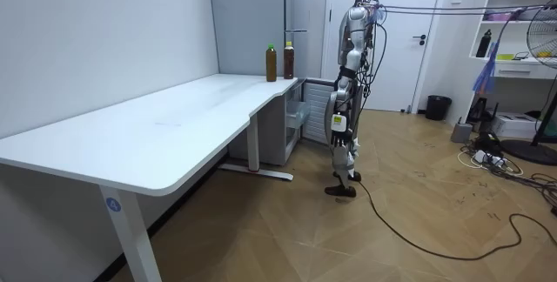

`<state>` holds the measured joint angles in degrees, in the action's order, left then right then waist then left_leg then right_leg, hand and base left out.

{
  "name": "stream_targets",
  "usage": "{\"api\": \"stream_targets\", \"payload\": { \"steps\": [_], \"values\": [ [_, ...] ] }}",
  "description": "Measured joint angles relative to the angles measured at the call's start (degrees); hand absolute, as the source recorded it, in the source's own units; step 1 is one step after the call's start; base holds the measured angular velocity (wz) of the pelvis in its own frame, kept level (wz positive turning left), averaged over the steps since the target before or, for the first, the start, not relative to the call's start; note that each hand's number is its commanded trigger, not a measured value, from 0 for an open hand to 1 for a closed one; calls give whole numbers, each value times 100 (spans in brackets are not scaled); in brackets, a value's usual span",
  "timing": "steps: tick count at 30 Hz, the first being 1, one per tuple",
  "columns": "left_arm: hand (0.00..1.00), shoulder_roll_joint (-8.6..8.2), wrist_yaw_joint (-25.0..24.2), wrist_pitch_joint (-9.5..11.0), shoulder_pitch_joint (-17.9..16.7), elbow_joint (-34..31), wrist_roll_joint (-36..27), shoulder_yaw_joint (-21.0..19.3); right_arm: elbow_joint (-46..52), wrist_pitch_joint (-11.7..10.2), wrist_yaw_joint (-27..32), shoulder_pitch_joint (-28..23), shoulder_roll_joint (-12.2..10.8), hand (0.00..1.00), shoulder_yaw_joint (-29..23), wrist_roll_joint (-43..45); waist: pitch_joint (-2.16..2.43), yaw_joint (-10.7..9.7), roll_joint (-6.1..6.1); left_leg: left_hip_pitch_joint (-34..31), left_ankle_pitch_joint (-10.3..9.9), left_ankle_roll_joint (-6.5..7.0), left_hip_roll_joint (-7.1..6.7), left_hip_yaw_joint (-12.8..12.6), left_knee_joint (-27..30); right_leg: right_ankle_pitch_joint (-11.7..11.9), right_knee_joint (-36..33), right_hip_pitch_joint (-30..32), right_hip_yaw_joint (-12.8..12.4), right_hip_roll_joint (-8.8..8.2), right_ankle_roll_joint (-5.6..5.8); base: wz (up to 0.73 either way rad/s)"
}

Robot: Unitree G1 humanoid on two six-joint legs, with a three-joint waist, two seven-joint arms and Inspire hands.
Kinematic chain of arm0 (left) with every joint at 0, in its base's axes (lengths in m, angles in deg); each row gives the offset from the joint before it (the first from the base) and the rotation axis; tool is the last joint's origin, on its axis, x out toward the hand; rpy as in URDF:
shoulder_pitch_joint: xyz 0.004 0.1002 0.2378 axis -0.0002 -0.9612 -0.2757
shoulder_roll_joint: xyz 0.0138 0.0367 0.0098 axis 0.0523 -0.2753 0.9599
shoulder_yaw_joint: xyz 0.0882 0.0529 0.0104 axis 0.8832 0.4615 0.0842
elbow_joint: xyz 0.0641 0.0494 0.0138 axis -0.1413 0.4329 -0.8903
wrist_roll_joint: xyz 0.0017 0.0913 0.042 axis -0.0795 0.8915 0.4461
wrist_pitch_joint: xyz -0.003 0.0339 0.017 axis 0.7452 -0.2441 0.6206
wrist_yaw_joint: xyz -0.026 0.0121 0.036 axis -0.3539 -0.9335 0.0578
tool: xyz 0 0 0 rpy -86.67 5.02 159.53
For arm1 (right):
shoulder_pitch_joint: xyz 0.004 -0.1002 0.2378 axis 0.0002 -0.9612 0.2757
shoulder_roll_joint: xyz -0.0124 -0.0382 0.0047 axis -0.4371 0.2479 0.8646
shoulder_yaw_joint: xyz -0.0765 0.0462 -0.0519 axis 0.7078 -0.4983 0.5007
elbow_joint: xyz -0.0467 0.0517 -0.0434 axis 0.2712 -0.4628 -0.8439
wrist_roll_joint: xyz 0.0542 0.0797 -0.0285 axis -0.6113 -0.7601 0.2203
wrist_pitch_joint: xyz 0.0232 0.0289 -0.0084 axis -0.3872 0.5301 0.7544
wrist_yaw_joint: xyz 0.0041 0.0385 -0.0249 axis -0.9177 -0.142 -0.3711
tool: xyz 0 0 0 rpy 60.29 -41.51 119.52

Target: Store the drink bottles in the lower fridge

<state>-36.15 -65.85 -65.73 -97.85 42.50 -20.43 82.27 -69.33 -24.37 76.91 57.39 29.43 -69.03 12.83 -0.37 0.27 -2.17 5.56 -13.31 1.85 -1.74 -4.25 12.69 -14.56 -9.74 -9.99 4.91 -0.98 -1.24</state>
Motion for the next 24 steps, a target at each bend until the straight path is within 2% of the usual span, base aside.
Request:
{"api": "stream_targets", "payload": {
  "steps": [12, 17, 24],
  "values": [
    [0, -3, 26, -8, -66, 58, -13, -26, -111, -5, 52, -4, -1, 0, -38, 74, 8, -12, 27, 3, 0, 0, 1, 8, 7, 1, -15, -5, 38, -1, 0, 0],
    [0, -2, 145, -3, -70, 128, -429, -92, -159, -7, 52, -3, -2, 0, -35, 65, 9, -11, 35, 12, 0, 0, 3, 5, 8, 0, -13, -7, 13, -3, -1, 0],
    [0, -13, 388, 18, -90, 135, -952, -621, -209, 51, 26, -21, -9, 0, -44, -408, 8, 4, 24, 10, 0, 0, -6, 46, 13, -3, 6, -32, 90, -10, -2, 2]
  ]
}}
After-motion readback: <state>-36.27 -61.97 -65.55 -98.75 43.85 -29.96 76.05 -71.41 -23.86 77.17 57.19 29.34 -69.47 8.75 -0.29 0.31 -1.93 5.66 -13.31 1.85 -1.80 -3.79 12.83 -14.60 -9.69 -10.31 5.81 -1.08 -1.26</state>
